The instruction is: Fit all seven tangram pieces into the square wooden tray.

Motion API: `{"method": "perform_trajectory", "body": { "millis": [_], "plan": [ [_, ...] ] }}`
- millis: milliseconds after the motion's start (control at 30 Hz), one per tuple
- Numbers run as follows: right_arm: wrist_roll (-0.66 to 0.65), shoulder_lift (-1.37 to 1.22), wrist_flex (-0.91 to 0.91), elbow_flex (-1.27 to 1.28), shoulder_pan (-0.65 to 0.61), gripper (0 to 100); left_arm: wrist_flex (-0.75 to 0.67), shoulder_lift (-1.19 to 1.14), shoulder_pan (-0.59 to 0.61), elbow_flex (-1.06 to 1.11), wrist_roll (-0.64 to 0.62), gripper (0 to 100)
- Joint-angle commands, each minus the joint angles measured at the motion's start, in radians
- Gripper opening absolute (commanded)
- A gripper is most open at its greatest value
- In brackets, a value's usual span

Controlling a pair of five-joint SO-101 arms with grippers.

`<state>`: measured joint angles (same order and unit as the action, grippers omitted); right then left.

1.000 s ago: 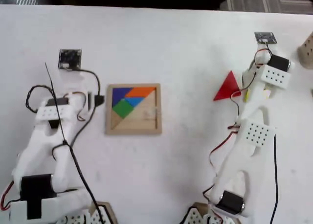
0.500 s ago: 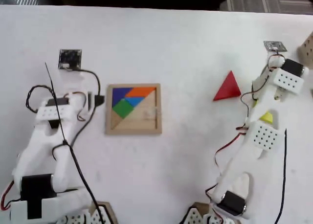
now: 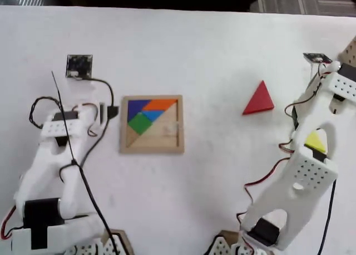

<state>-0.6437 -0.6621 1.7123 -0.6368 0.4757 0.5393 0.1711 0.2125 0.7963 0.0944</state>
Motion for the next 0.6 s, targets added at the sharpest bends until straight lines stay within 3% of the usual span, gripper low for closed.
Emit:
{"method": "perform_trajectory", "body": {
  "millis": [0,233,567],
  "plan": [
    [-0.078,0.099,0.005,0.071,0.002,21.1,-0.017,0.002,-0.001,-0.018,0.009,31],
    [-0.399,0.096,0.005,0.146,0.012,38.0,-0.017,0.002,0.001,-0.017,0.009,31],
    [-0.413,0.036,-0.079,0.153,0.021,39.1,-0.017,0.002,0.004,-0.017,0.009,31]
  ]
}}
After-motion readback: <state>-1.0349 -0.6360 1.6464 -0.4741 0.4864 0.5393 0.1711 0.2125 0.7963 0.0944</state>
